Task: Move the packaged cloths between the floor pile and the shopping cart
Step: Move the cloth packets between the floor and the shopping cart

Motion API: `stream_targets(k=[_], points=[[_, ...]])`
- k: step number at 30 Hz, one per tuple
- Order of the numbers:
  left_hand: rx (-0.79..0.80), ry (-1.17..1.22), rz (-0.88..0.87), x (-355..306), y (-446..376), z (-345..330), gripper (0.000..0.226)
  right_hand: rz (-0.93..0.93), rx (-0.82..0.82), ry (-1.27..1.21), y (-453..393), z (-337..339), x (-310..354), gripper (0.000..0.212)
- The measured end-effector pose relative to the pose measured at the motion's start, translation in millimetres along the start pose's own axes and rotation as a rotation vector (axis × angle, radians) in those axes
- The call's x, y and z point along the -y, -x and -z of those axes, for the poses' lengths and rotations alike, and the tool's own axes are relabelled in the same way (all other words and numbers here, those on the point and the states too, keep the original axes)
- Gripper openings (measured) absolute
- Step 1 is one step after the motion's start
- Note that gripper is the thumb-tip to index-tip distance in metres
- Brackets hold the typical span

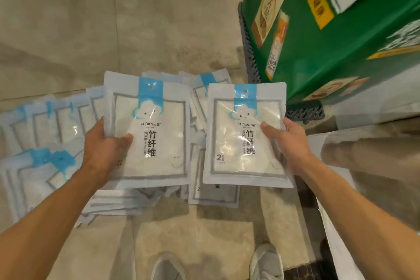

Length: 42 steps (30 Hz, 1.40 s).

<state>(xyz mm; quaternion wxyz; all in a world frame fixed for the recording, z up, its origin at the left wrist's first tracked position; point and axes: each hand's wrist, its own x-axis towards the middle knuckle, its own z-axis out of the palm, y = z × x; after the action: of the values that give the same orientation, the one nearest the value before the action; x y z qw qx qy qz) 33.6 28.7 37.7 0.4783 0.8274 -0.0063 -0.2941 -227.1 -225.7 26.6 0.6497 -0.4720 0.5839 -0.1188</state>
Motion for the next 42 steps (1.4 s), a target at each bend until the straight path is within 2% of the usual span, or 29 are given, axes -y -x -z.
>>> stream_targets(k=[4, 10, 23, 26, 29, 32, 42], points=[[0.011, 0.116, 0.025, -70.0, 23.8, 29.8, 0.042, 0.076, 0.027, 0.054, 34.1, -6.2, 85.3, 0.015], [-0.006, 0.293, 0.049, -192.3, 69.7, 90.5, 0.036, 0.172, 0.095, 0.114, 106.8, -20.0, 224.8, 0.015], [-0.015, 0.388, 0.013, -440.8, 210.3, 278.1, 0.031, 0.348, 0.282, 0.142, 319.8, -57.0, 495.1, 0.014], [-0.029, 0.404, -0.014, -471.8, 245.9, 331.2, 0.035, 0.371, 0.324, 0.114, 370.8, -76.5, 540.3, 0.014], [-0.068, 0.416, -0.038, -495.4, 283.7, 383.9, 0.039, 0.384, 0.402, 0.117, 422.9, -98.7, 577.5, 0.023], [-0.13, 0.428, -0.048, -514.0, 327.8, 433.8, 0.034, 0.384, 0.473, 0.114, 475.2, -119.5, 605.0, 0.027], [-0.294, 0.47, -0.081, -524.6, 479.6, 577.7, 0.033, 0.464, 0.719, 0.169, 636.7, -179.9, 641.4, 0.022]])
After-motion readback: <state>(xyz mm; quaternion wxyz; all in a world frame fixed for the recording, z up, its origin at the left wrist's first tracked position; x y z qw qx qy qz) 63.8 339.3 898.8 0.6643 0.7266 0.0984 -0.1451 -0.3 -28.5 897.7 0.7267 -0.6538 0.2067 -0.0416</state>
